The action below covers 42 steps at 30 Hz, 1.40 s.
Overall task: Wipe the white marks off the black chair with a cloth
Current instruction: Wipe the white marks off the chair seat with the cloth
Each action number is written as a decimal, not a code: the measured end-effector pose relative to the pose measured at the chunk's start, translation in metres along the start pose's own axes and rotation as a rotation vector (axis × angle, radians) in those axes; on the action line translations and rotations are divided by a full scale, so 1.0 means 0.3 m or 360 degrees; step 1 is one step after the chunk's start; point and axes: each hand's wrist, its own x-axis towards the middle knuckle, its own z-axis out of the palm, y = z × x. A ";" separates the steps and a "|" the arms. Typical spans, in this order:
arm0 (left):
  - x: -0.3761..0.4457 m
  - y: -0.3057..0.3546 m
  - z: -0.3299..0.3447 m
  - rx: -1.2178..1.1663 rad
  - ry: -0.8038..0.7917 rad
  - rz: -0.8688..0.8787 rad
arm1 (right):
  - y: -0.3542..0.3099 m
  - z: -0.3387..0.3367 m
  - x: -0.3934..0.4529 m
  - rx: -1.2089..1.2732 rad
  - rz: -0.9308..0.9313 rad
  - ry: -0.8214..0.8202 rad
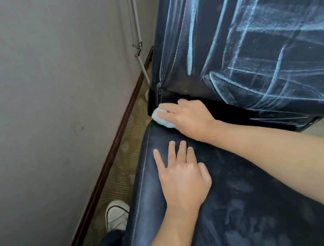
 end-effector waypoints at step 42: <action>0.085 0.343 0.189 -0.0095 0.0025 0.0288 | 0.274 0.078 -0.716 0.0723 0.2021 0.0176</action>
